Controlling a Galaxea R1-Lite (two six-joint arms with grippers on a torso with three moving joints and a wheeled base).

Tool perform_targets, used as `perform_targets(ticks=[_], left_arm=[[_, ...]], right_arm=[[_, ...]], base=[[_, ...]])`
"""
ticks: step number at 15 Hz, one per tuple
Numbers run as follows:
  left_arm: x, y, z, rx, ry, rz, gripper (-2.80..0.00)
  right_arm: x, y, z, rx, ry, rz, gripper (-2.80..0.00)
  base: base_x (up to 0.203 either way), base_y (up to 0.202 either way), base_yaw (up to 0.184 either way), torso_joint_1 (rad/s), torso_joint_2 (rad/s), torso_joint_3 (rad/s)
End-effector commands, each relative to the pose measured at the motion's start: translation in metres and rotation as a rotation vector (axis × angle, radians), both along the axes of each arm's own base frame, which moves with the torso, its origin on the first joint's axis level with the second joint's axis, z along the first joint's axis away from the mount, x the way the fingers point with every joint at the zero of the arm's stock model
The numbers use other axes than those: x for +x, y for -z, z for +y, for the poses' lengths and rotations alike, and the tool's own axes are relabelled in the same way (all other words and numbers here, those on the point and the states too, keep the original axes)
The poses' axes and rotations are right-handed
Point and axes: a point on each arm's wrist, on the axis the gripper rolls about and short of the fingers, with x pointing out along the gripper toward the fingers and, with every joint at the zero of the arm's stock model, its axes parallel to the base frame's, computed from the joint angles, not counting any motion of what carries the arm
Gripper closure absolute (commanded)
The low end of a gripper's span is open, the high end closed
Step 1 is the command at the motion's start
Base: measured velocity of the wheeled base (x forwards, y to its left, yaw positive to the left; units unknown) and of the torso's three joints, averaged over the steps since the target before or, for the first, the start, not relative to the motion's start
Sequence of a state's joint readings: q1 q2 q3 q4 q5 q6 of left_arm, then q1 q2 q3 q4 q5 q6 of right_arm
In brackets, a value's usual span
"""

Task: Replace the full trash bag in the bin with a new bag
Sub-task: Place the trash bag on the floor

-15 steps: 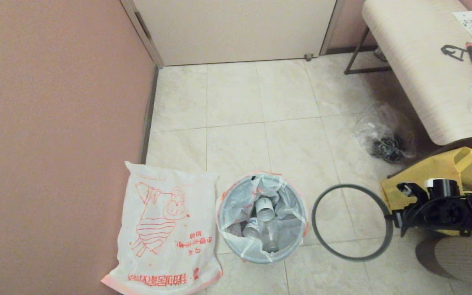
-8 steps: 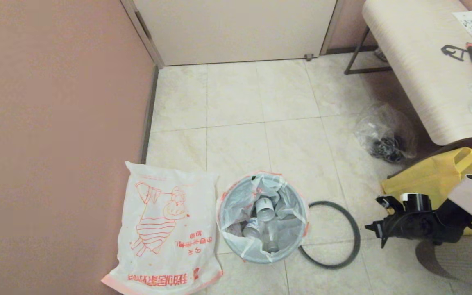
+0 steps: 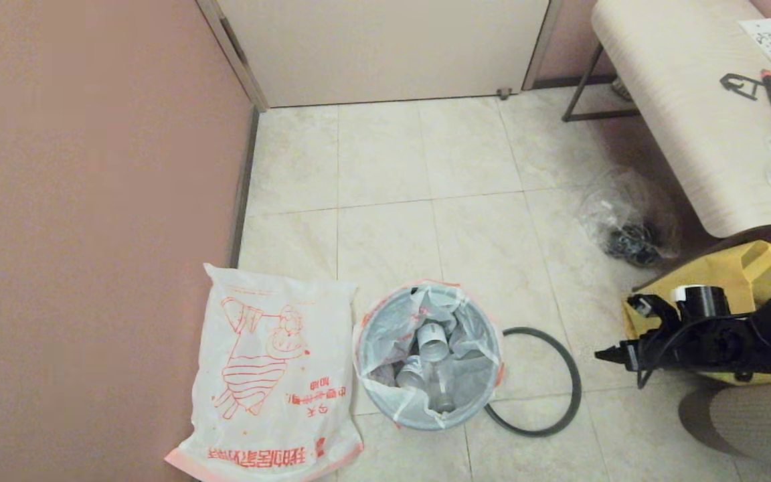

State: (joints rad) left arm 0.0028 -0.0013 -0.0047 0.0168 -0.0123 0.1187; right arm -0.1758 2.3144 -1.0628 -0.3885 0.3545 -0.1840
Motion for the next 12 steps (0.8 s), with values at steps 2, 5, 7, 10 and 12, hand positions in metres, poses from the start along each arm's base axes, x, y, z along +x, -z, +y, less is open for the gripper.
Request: perform_targets(ticks=[2,5,7,10,12], left_arm=[[0.0,0.0,0.0,0.001,0.0,0.001,0.0],[0.0,0.0,0.0,0.001,0.0,0.001,0.0],[0.0,0.0,0.0,0.001,0.0,0.001,0.0],[0.0,0.0,0.0,0.001,0.0,0.001,0.0],[0.0,0.0,0.0,0.001,0.0,0.001,0.0]], right_arm=[[-0.034,-0.057,0.052,0.124,0.01,0.011,-2.8],[-0.065,-0.06,0.079,0.14,0.078,0.094,0.0],[-0.075,-0.064,0.082,0.166,0.118,0.109,0.0],[-0.091,-0.077,0.105,0.269,0.162,0.136,0.0],[-0.097,-0.073,0.119,0.298,0.174,0.176,0.0]], base=[[0.0,0.0,0.0,0.0,0.0,0.0],[0.0,0.0,0.0,0.0,0.0,0.0],[0.0,0.0,0.0,0.0,0.0,0.0],[0.0,0.0,0.0,0.0,0.0,0.0],[0.0,0.0,0.0,0.0,0.0,0.0]])
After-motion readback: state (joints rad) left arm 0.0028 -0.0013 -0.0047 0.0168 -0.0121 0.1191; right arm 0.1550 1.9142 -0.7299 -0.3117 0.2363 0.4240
